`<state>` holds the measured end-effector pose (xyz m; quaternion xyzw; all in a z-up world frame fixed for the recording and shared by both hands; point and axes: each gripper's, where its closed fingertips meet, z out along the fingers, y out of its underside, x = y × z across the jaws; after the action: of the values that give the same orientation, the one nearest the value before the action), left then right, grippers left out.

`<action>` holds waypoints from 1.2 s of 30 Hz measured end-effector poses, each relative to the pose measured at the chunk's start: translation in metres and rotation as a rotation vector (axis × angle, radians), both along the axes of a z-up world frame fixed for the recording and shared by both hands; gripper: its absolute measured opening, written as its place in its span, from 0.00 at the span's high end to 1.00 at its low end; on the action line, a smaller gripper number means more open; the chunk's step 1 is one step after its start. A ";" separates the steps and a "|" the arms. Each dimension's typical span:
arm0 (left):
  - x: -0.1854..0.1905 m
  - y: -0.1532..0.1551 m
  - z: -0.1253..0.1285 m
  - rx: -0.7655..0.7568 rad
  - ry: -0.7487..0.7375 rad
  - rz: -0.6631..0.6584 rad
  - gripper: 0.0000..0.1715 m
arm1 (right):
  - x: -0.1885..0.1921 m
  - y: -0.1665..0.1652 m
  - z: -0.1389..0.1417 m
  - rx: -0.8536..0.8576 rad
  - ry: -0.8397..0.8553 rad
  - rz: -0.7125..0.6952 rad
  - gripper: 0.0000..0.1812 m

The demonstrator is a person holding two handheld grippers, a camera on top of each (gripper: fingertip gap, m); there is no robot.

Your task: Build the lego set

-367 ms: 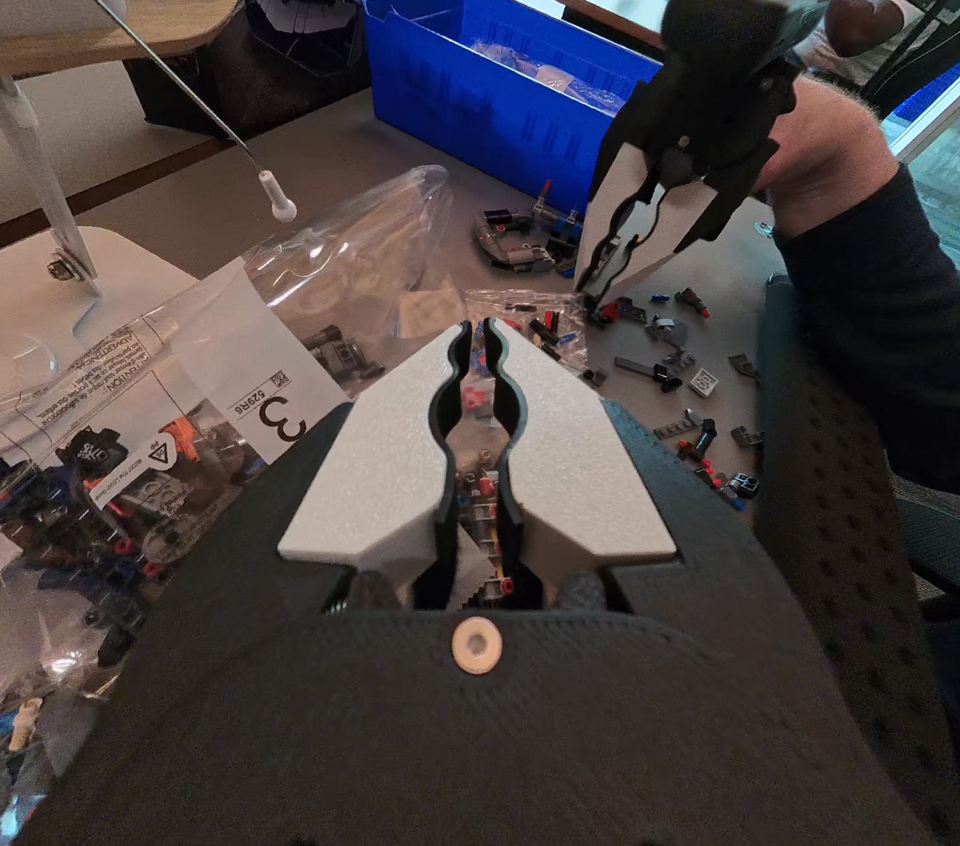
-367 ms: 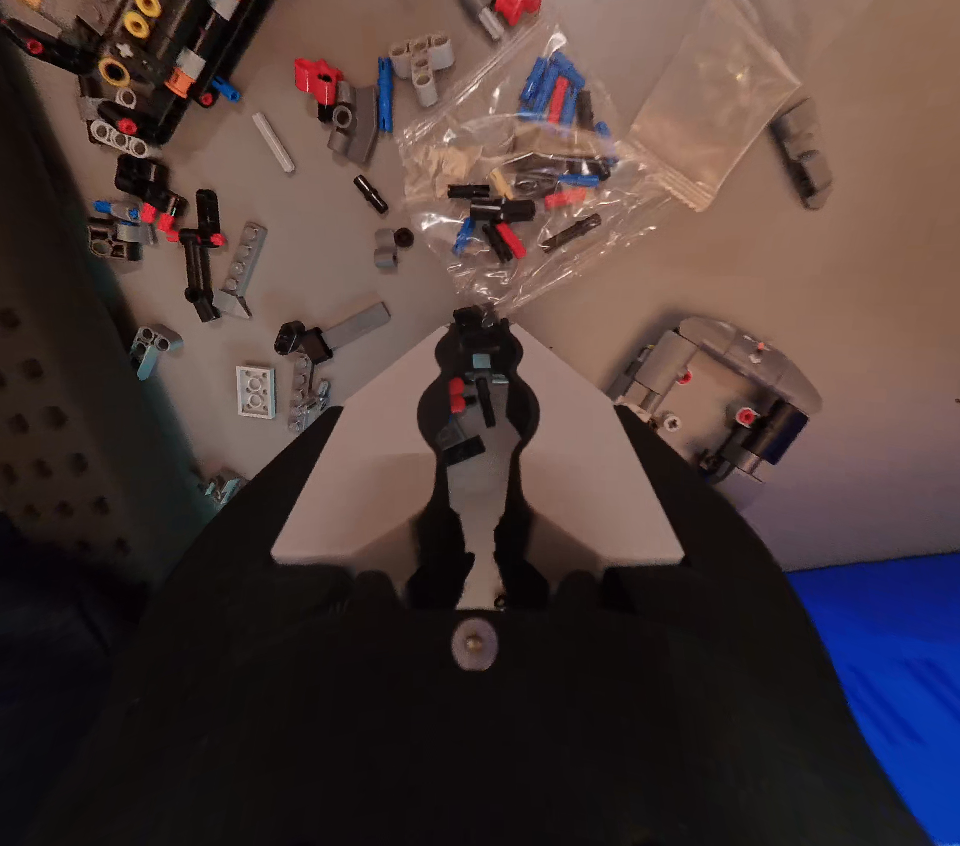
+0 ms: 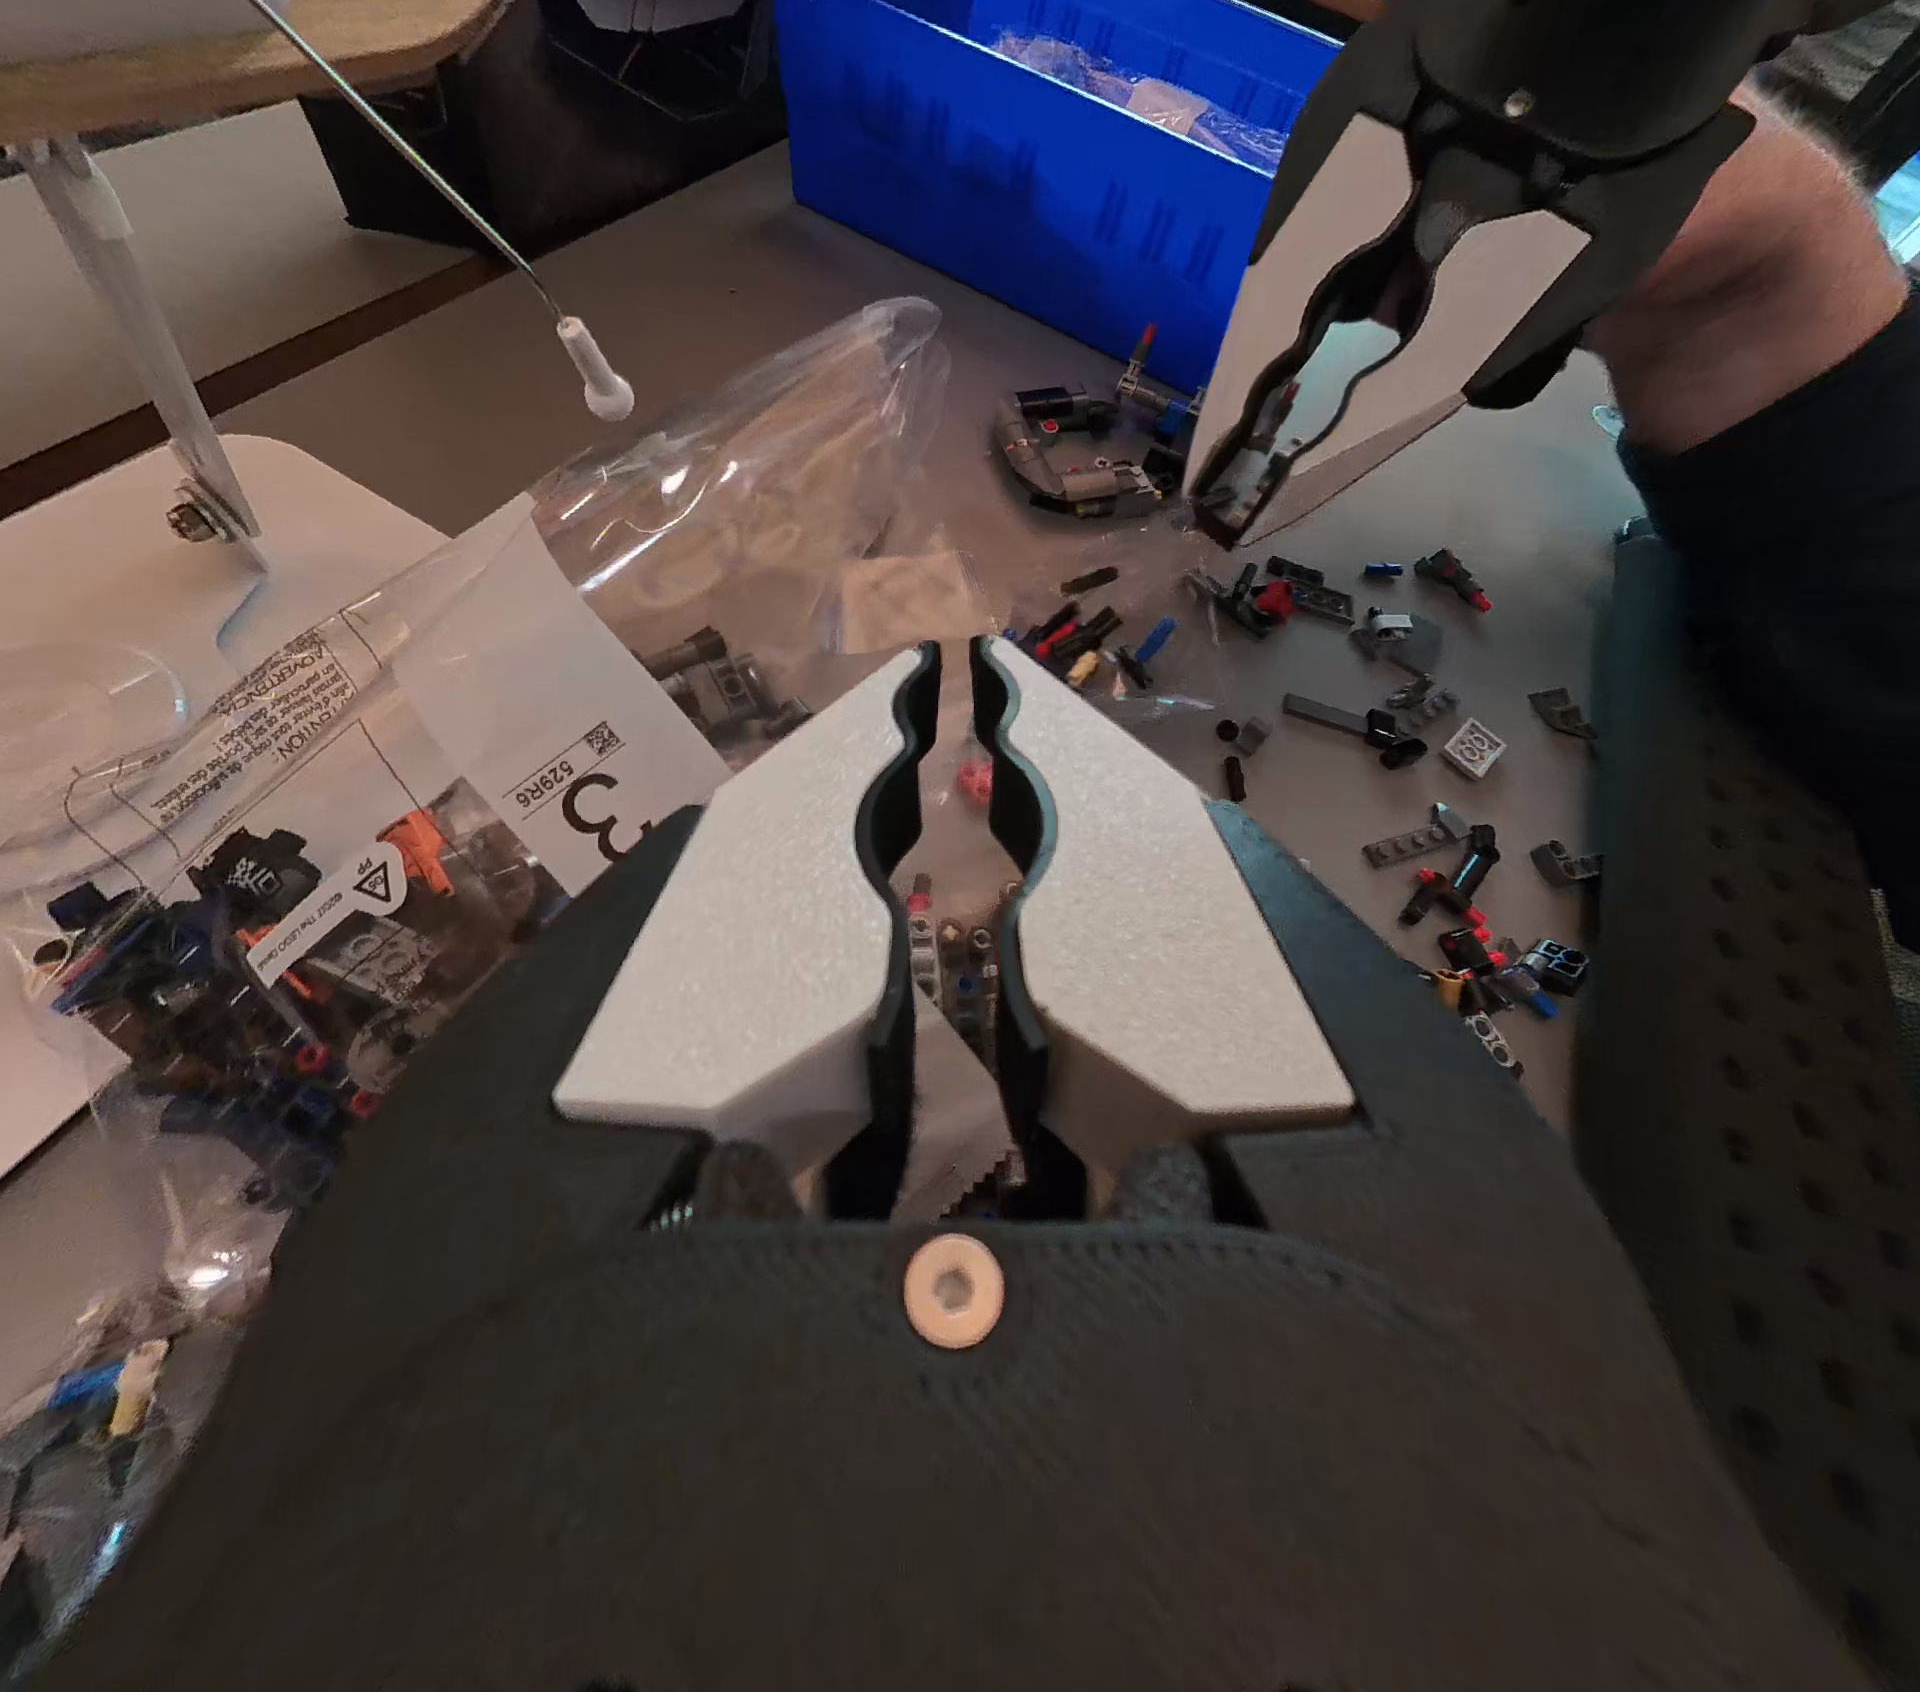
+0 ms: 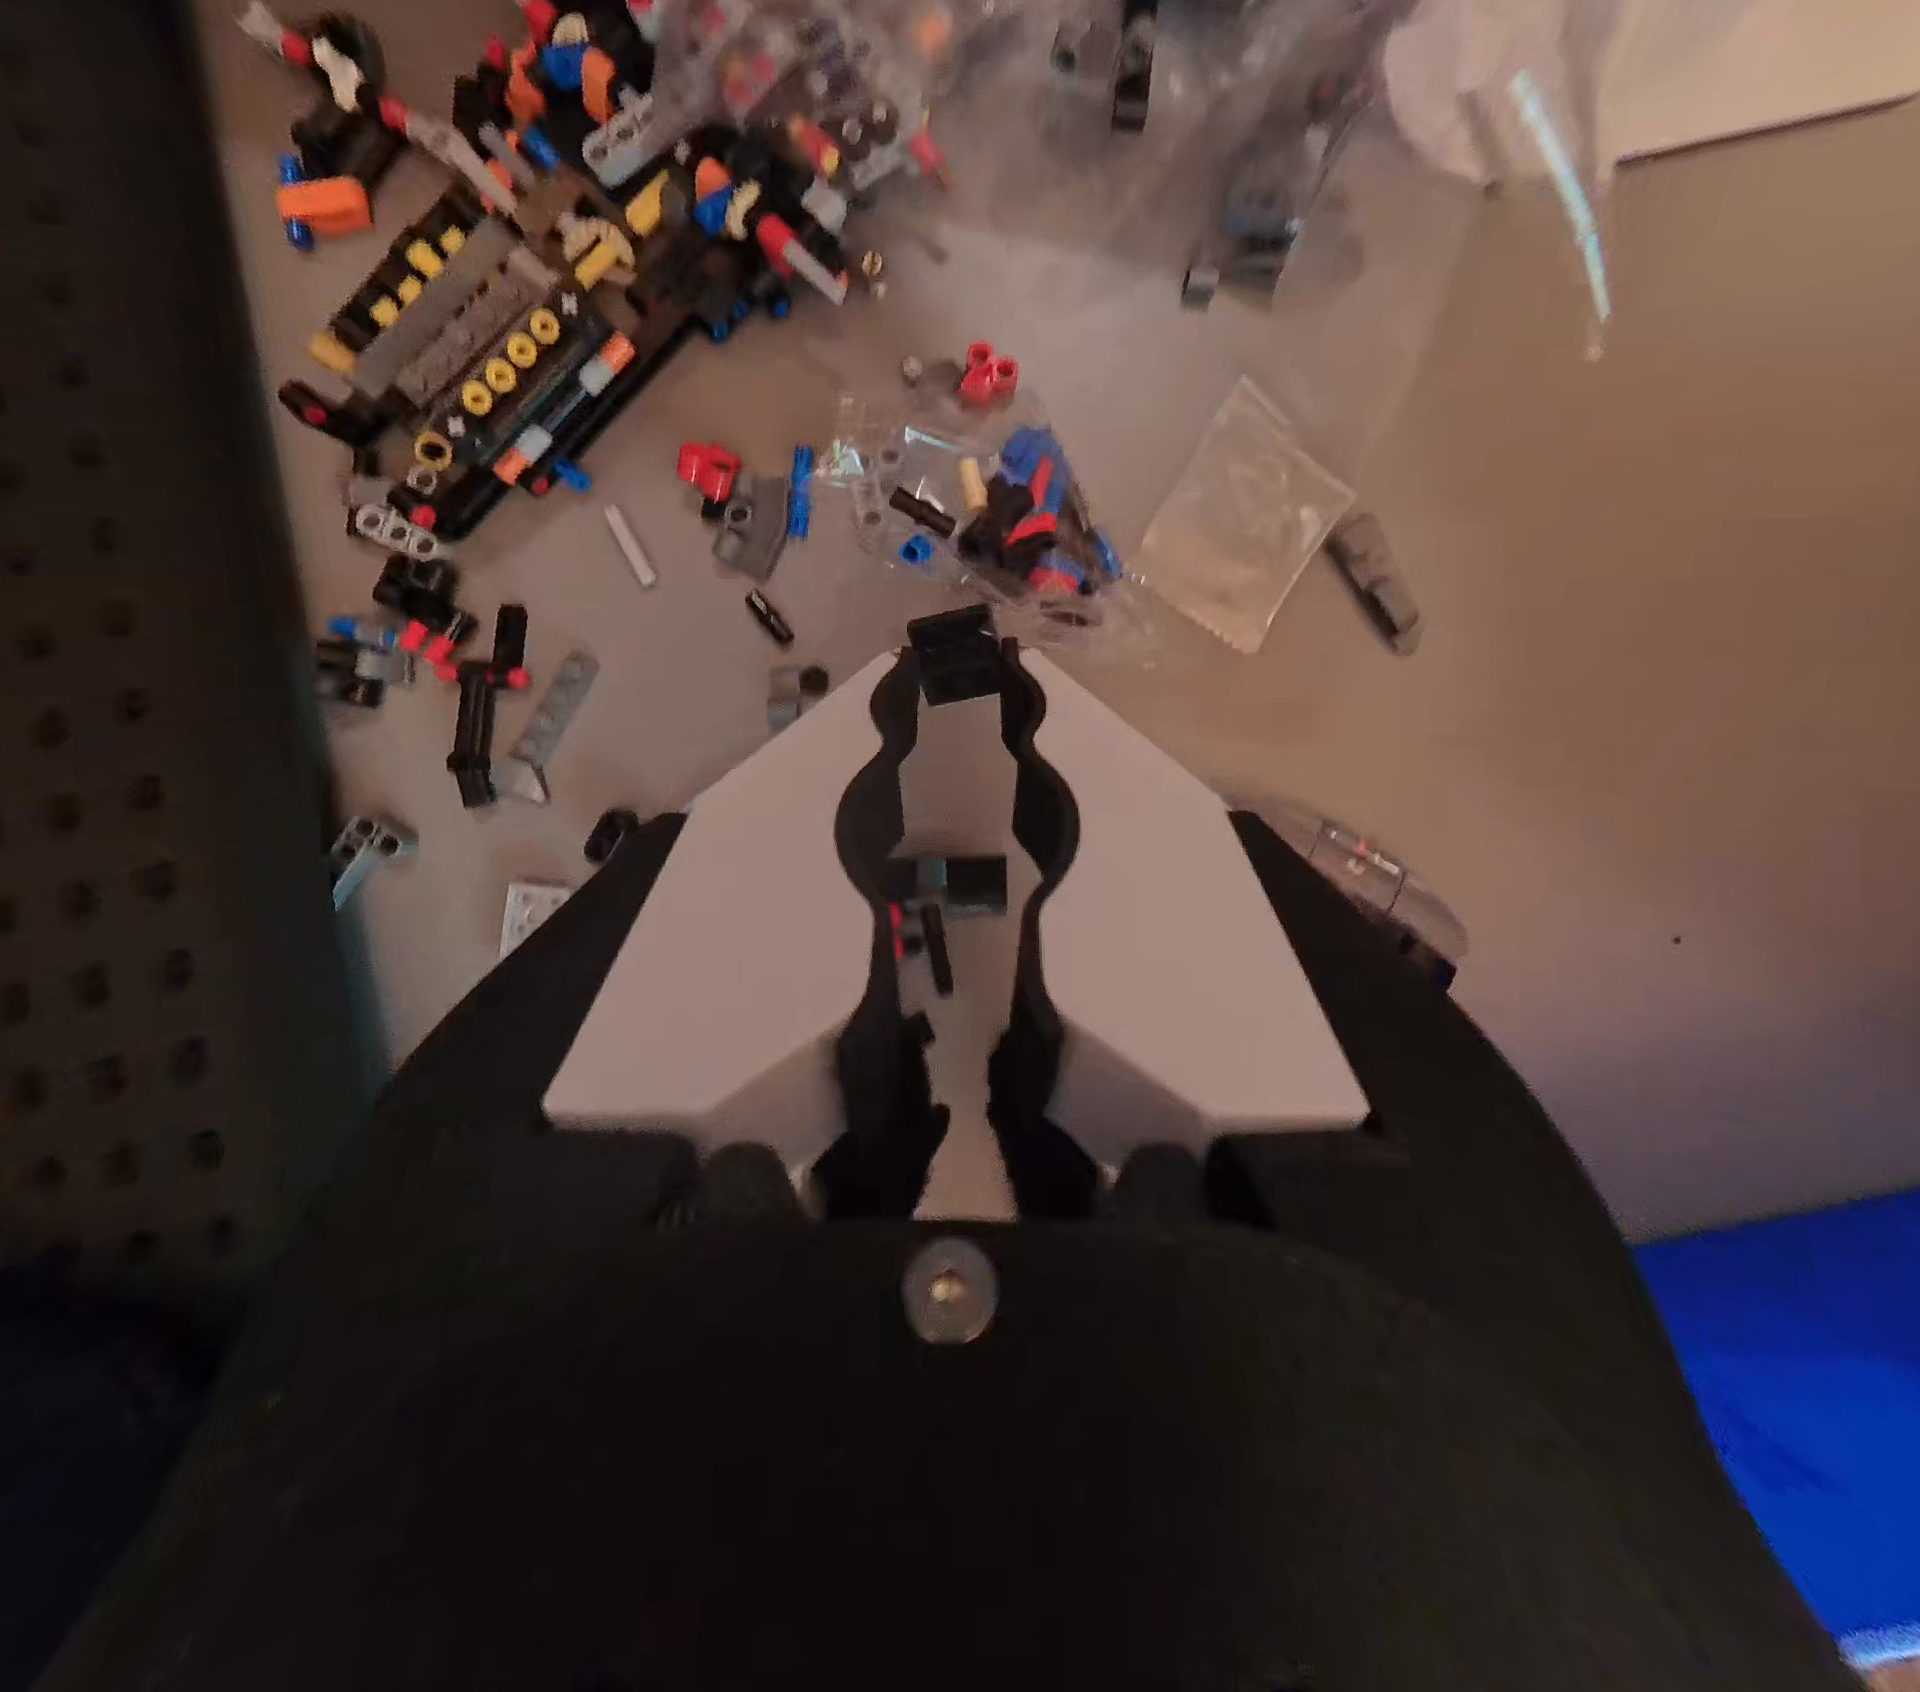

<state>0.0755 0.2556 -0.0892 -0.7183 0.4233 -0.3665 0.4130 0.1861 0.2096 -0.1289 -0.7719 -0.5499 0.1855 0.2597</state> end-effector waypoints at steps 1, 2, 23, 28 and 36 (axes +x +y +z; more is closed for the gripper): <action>0.000 0.000 0.000 0.001 0.001 0.002 0.98 | -0.006 0.003 0.002 0.012 0.022 -0.001 0.93; 0.000 0.000 0.000 -0.001 0.002 0.001 0.98 | -0.011 0.006 0.003 0.018 0.036 0.001 0.93; -0.004 0.004 -0.003 -0.010 0.022 0.029 0.97 | -0.042 0.013 0.036 0.098 0.220 0.020 0.93; -0.003 0.004 -0.005 -0.014 0.030 0.025 0.97 | -0.024 0.025 0.062 0.157 0.335 -0.061 0.93; -0.003 0.005 -0.006 -0.013 0.030 0.029 0.97 | -0.026 0.029 0.044 0.133 0.268 -0.073 0.93</action>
<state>0.0725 0.2601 -0.0947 -0.7325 0.4166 -0.3523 0.4071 0.1602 0.2388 -0.0847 -0.7408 -0.4929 0.2406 0.3879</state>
